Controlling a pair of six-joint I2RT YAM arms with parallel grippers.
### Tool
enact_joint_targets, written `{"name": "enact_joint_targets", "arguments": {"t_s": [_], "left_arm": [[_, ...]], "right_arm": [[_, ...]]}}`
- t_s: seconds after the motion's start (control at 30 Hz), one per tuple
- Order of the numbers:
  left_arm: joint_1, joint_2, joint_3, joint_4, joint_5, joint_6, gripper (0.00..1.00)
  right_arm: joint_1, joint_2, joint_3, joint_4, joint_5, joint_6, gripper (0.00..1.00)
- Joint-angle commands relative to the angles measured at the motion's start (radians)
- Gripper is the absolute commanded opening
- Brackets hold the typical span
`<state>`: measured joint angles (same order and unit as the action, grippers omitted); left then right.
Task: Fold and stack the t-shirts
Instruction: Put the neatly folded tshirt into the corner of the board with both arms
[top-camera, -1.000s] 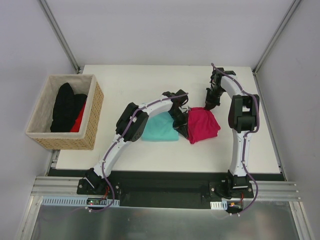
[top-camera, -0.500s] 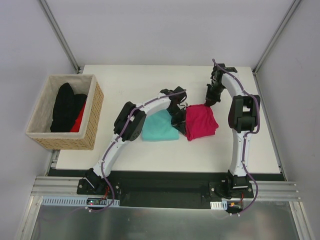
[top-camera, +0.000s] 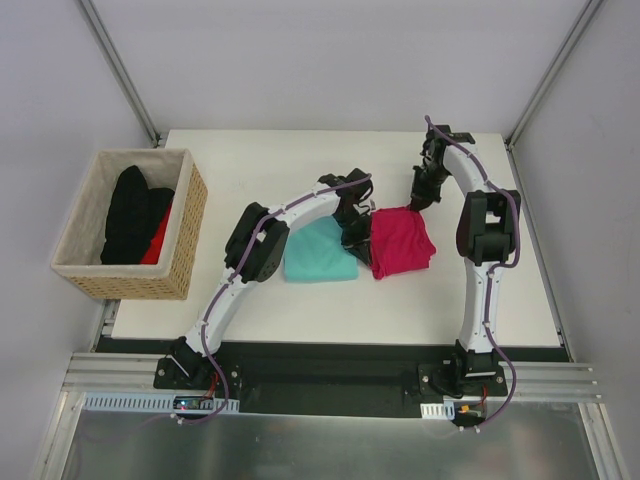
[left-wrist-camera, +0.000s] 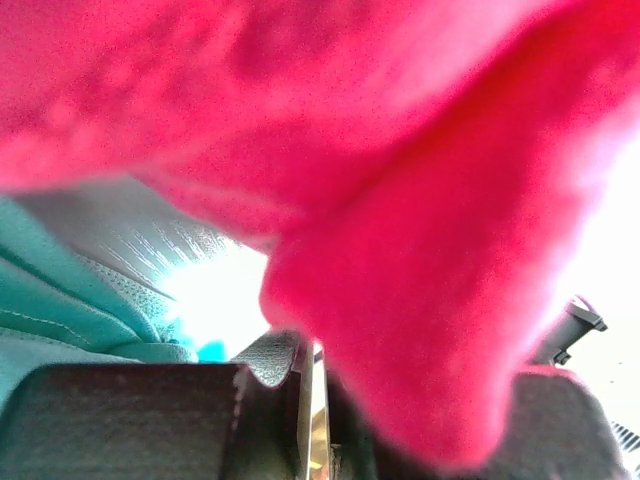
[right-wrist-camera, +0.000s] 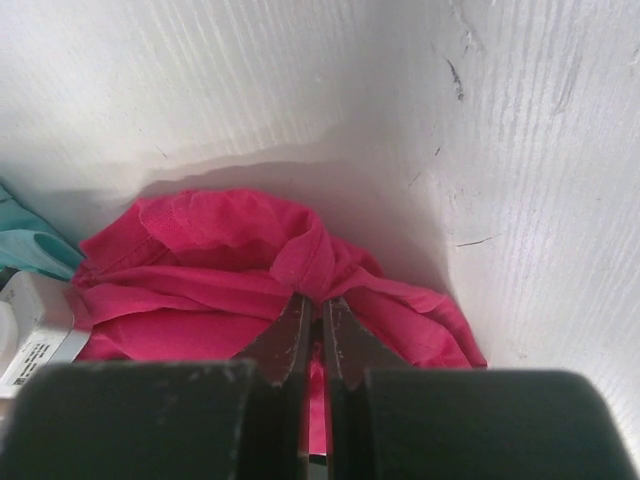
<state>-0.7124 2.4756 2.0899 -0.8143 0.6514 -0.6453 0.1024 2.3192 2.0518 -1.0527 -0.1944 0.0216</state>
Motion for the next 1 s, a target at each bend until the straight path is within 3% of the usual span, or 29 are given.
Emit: {"name": "enact_joint_targets", "arguments": {"t_s": [0.0, 0.97], "left_arm": [[0.005, -0.07, 0.038, -0.028, -0.015, -0.013, 0.0], [0.01, -0.119, 0.05, -0.028, -0.035, -0.017, 0.0]], "right_arm": [[0.017, -0.05, 0.054, -0.032, -0.03, 0.008, 0.01], [0.04, -0.05, 0.103, -0.05, -0.048, 0.011, 0.01]]}}
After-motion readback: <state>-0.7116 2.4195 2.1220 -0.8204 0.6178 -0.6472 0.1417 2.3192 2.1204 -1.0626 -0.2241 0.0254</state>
